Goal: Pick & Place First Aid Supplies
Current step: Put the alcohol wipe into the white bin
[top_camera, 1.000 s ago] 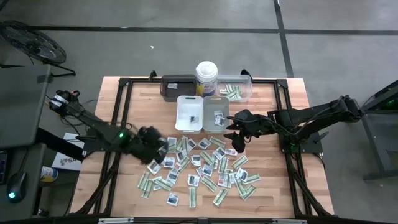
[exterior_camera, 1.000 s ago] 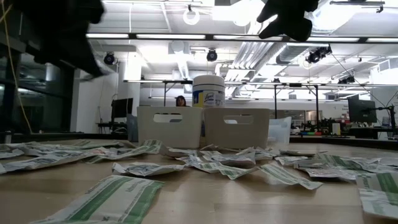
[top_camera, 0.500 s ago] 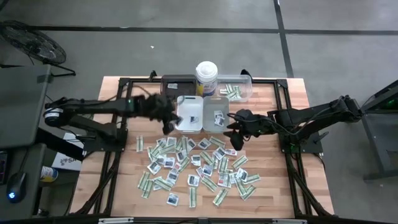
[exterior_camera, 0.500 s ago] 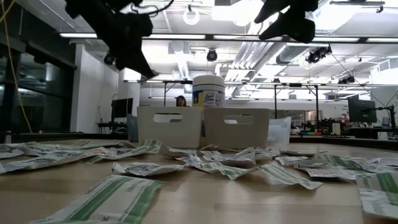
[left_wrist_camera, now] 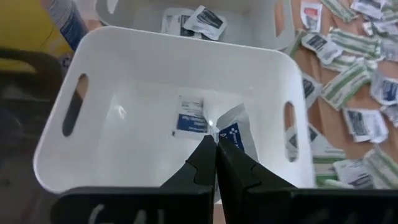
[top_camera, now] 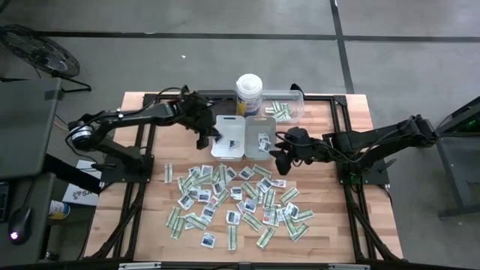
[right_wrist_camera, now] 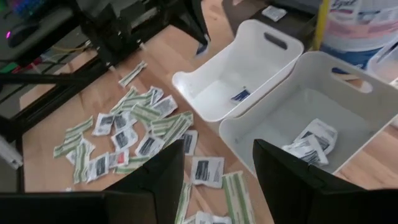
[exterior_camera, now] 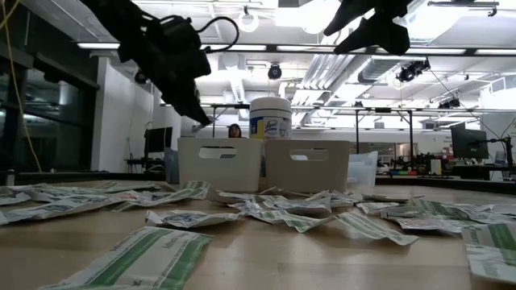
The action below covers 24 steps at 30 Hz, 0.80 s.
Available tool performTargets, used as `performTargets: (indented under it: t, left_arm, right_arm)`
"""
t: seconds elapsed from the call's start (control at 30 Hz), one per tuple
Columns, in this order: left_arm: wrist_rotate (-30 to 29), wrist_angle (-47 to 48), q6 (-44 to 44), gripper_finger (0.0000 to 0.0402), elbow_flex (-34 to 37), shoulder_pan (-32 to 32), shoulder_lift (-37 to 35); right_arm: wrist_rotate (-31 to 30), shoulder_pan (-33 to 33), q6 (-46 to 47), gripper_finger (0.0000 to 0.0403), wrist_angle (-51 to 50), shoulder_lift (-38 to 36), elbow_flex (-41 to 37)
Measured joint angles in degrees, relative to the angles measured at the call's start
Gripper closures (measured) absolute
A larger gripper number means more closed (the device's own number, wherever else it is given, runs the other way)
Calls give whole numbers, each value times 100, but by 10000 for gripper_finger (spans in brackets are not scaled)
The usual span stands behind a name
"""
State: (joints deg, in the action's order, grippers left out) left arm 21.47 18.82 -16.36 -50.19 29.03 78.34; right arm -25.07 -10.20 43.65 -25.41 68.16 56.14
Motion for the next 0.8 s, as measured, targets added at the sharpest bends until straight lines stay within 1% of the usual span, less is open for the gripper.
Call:
performTargets:
  t: [0.13,0.4,0.6,0.8]
  left_arm:
    - [1,52,-396,401,-435,-18,357]
    - [-195,1076,-1083,401,-1435,-17,1364]
    - [-207,1463,-1191,401,-1816,-26,1904]
    - [-258,1471,-949,401,-1858,-143,2175]
  right_arm:
    - [-168,1,146,219,0,0,0]
    - [-205,2,288,219,0,0,0]
    - [-299,0,410,219,-2,0,0]
    - [-418,2,403,219,-13,0,0]
